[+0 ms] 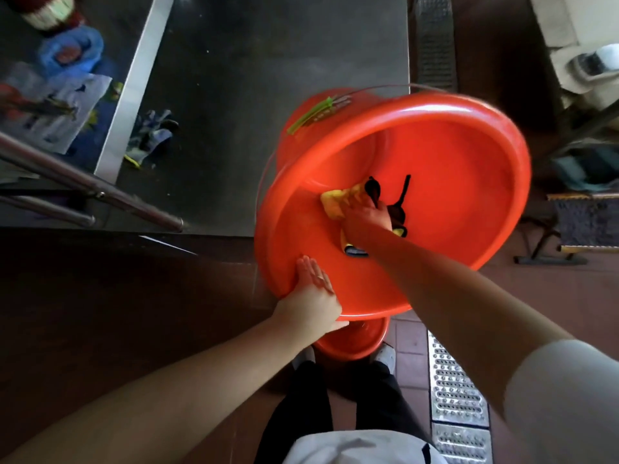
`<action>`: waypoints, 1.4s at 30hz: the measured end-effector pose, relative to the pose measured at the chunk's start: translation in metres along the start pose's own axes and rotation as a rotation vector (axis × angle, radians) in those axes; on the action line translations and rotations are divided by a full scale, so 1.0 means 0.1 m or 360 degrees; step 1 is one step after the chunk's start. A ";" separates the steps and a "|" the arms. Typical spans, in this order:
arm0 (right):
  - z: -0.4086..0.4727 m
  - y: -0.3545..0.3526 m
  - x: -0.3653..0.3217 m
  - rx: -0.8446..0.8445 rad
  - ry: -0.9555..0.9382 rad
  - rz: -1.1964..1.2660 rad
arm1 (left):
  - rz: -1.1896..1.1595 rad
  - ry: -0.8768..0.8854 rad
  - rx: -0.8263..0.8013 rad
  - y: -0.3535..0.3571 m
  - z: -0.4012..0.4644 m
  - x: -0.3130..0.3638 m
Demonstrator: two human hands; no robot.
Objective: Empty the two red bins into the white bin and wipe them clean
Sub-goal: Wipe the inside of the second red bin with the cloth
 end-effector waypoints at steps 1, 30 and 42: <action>-0.02 0.02 0.03 -0.0035 0.0018 -0.0069 | -0.0037 0.0008 0.0015 -0.01 -0.01 0.01; -1.18 -0.13 0.00 -0.0142 -0.0130 -0.0363 | -0.0302 0.0271 0.0145 -0.03 0.04 -0.03; -0.13 -0.17 -0.08 -0.0106 -0.0118 -0.0220 | -0.0233 0.0128 0.0049 -0.06 -0.01 -0.14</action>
Point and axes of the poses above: each hand's wrist, its own z-axis towards the middle knuckle, its own y-axis out of the palm, x = y × z, the point moved 4 cm from there along z, towards the middle knuckle, and after that the axes turned 1 degree about z, right-handed, at the moved point
